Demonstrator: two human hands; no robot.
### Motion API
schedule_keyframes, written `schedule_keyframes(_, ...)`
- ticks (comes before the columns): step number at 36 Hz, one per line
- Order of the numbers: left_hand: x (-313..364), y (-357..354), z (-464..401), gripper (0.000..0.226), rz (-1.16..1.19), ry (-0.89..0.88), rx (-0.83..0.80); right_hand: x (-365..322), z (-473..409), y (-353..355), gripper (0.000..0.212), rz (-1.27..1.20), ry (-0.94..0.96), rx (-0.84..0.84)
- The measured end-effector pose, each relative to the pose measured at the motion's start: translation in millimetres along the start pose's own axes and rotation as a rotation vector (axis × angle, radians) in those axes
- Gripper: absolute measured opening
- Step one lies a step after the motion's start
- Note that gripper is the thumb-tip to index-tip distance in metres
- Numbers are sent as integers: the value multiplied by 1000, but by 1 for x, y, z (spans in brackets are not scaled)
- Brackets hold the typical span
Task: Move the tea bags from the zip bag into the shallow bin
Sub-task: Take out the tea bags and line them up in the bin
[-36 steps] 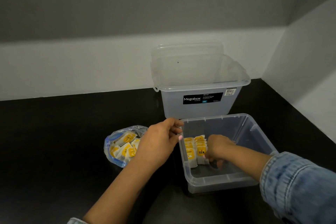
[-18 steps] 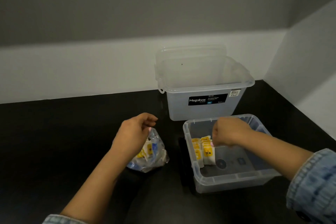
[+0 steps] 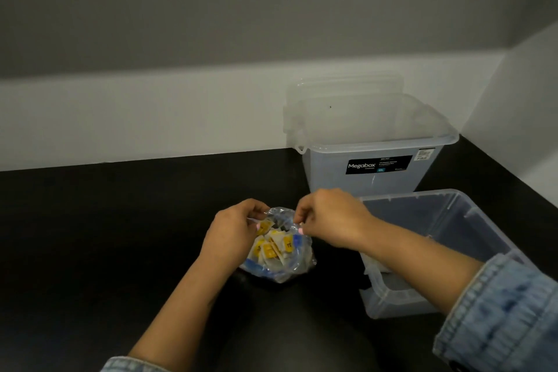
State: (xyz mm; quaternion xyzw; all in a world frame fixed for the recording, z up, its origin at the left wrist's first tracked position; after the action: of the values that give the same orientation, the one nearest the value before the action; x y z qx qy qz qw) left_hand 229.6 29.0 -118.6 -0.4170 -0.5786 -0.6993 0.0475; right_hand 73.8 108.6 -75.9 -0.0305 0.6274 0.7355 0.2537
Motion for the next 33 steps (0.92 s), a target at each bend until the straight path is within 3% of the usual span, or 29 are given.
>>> schedule_keyframes(9,-14,2,9,34,8,-39,-46,-35,-25,-64,41,648,131,-24)
schedule_keyframes(13,-18,4,12,34,22,-36,-68,-38,-32,-67,47,723,110,-62)
schedule_keyframes(17,-21,6,12,32,47,-15,-88,-37,-38,-61,24,605,154,15)
schedule_keyframes(22,-24,8,11,31,102,-24,-74,-27,-46,-44,2,181,76,-3)
schedule_keyframes(26,-24,9,9,38,192,-20,-129,-25,-47,-34,18,-128,43,-67)
schedule_keyframes(30,-23,11,6,71,167,-70,-127,-30,-43,-25,14,-281,60,-94)
schedule_keyframes(33,-19,15,5,65,125,-145,-162,-35,-40,-21,10,-280,105,-115)
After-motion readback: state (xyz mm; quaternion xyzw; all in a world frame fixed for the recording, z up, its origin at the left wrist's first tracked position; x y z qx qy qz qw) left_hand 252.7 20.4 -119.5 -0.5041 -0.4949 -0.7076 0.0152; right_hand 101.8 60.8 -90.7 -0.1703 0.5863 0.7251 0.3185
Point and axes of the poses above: each hand's wrist, its own z-axis away from the middle knuckle, its own y-axis out of the back of the hand, x = y × z, the point moved 1 cm from there along -z, towards the middle knuckle, and after that the axes turned 6 degrees about -y, right-handed, at the moved point
